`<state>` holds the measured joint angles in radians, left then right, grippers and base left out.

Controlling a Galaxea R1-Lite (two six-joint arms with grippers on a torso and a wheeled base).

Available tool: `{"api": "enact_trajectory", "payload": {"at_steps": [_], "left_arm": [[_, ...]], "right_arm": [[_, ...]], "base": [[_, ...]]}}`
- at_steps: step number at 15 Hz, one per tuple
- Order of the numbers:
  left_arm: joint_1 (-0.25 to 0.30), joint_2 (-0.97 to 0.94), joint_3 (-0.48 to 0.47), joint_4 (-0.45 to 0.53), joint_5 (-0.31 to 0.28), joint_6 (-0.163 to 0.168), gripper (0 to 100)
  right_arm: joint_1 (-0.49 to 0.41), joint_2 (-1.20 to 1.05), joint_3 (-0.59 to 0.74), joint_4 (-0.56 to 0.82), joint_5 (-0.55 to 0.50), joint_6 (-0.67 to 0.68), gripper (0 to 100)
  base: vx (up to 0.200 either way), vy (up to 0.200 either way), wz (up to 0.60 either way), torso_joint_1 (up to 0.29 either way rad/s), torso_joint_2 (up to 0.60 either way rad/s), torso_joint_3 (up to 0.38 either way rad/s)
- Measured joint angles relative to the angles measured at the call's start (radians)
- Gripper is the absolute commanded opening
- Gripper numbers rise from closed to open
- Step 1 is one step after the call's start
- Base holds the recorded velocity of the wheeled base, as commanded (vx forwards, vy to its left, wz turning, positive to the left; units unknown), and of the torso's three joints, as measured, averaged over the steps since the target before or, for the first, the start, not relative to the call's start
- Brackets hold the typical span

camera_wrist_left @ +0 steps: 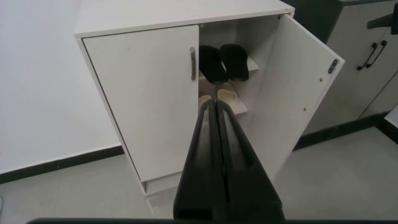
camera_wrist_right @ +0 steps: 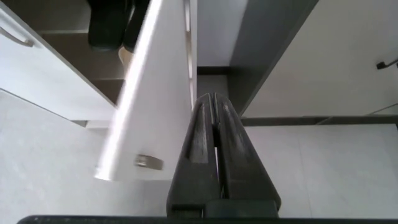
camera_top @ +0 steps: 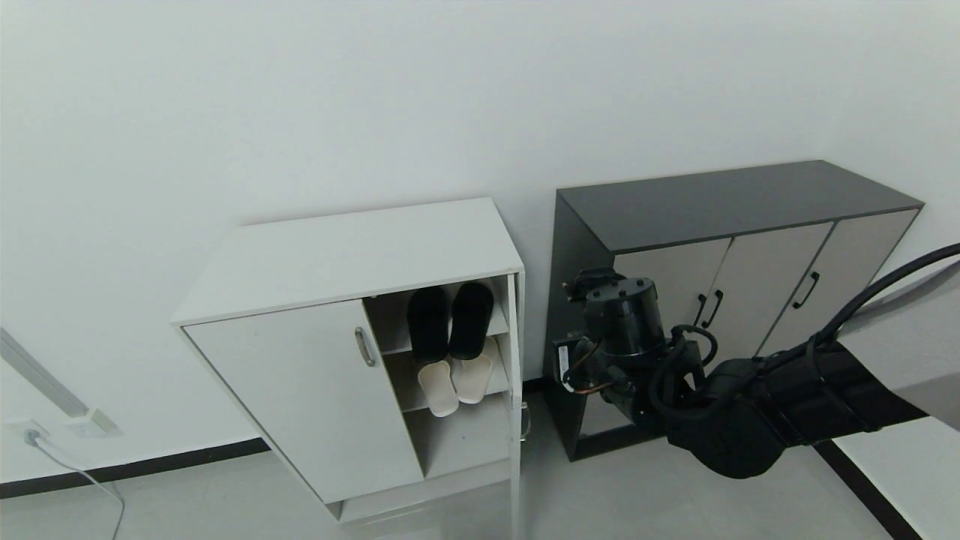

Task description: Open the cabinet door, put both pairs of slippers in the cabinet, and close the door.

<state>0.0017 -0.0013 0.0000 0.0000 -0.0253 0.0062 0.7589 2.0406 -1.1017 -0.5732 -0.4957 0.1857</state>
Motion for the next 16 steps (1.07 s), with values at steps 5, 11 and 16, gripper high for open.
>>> {"api": "enact_trajectory", "payload": {"at_steps": [5, 11, 16], "left_arm": [[-0.001, 0.0, 0.0, 0.0, 0.0, 0.0, 0], [-0.002, 0.0, 0.0, 0.0, 0.0, 0.0, 0], [0.0, 0.0, 0.0, 0.0, 0.0, 0.0, 0]], "right_arm": [[0.0, -0.002, 0.016, -0.005, -0.005, -0.022, 0], [-0.028, -0.004, 0.032, -0.007, -0.069, -0.083, 0], [-0.08, -0.02, 0.072, 0.008, -0.111, -0.154, 0]], "base": [[0.0, 0.0, 0.24, 0.002, 0.0, 0.0], [0.0, 0.0, 0.0, 0.0, 0.0, 0.0], [0.0, 0.0, 0.0, 0.0, 0.0, 0.0]]}}
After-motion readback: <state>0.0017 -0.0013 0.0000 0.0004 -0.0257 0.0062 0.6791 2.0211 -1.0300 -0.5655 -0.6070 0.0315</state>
